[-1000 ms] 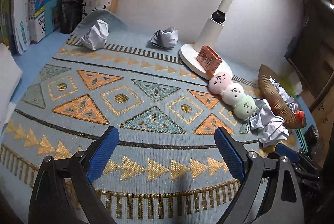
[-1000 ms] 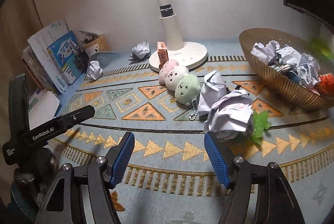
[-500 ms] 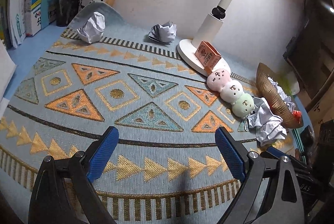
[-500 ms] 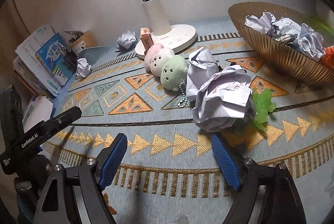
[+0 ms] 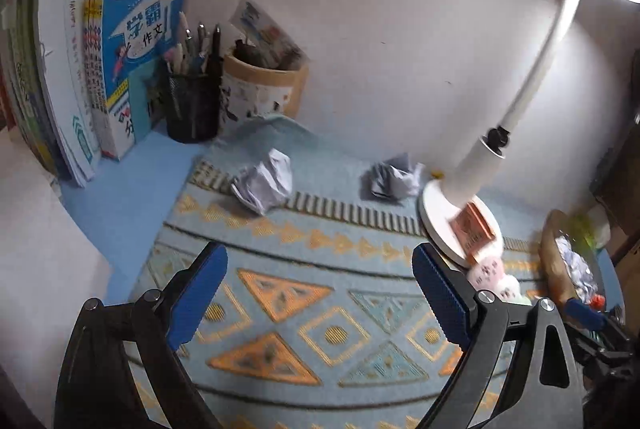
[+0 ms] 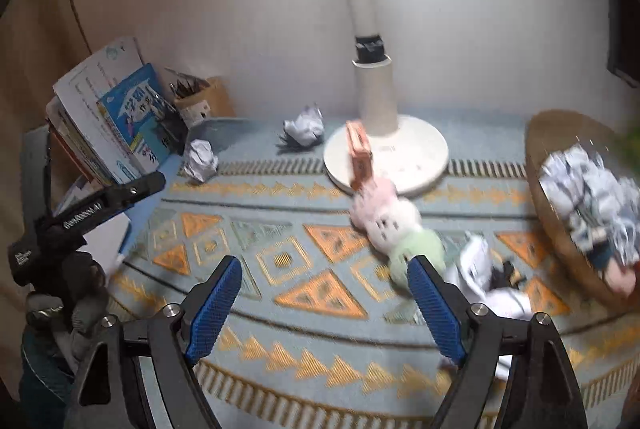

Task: Organize objects
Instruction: 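Grasp a paper ball by the pen holder with the left tool while the right tool grasps another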

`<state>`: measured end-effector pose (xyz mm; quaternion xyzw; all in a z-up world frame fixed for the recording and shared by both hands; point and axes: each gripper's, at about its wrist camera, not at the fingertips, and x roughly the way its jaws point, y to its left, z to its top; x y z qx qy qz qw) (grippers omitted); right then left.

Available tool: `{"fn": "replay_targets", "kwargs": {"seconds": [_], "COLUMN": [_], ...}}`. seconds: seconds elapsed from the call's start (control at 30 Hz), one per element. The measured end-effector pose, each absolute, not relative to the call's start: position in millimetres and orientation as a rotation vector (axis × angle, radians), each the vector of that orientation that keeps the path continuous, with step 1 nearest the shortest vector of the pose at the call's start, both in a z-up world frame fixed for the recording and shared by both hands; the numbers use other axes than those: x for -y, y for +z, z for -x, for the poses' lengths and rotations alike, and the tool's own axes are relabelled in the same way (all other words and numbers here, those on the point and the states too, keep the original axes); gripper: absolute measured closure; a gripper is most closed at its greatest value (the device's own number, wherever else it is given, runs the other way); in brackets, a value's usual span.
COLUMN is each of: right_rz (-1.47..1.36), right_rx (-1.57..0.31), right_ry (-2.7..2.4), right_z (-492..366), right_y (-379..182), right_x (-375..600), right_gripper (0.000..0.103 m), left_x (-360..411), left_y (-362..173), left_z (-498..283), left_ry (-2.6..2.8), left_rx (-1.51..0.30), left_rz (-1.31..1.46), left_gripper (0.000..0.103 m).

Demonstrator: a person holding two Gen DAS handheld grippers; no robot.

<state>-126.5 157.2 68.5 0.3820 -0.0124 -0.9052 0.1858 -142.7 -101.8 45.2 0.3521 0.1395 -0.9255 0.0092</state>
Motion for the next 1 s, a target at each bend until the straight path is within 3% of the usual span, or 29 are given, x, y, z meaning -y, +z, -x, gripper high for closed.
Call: {"fn": "replay_targets", "kwargs": {"seconds": [0.23,0.63,0.67,0.7,0.73,0.77,0.83,1.0], "right_rz": [-1.094,-1.319,-1.33,-1.342,-1.358,-1.363,-1.319,-1.235], "right_rx": [-0.124,-0.149,-0.155,-0.162,-0.164,-0.162,-0.148,-0.095], "right_ry": [-2.567,-2.555,-2.545,-2.532,-2.519,-2.518,-2.534,-2.465], "right_z": [229,343,346,348,350,350,344,307], "right_y": [57,-9,-13,-17,-22,-25,-24,-8], "right_x": [-68,-19,-17,-15,-13,-13,-16,-27], "right_gripper": [0.012,0.012,0.012,0.021,0.039,0.037,0.04,0.041], "left_x": [130,128,129,129,131,133,136,140], "left_y": [5,-23,-23,-25,-27,-30,-30,-24], "left_z": [221,250,251,252,254,255,255,243], "left_ry": [-2.799,-2.789,-2.79,-2.79,-2.785,-2.778,-2.786,-2.854], "left_rx": [-0.388,-0.371,-0.377,-0.386,-0.397,-0.413,-0.432,-0.475], "left_rz": [-1.203,-1.226,-1.229,-1.242,-1.263,-1.291,-1.282,-1.197], "left_gripper": [0.009,0.013,0.017,0.026,0.031,0.043,0.052,0.053]}}
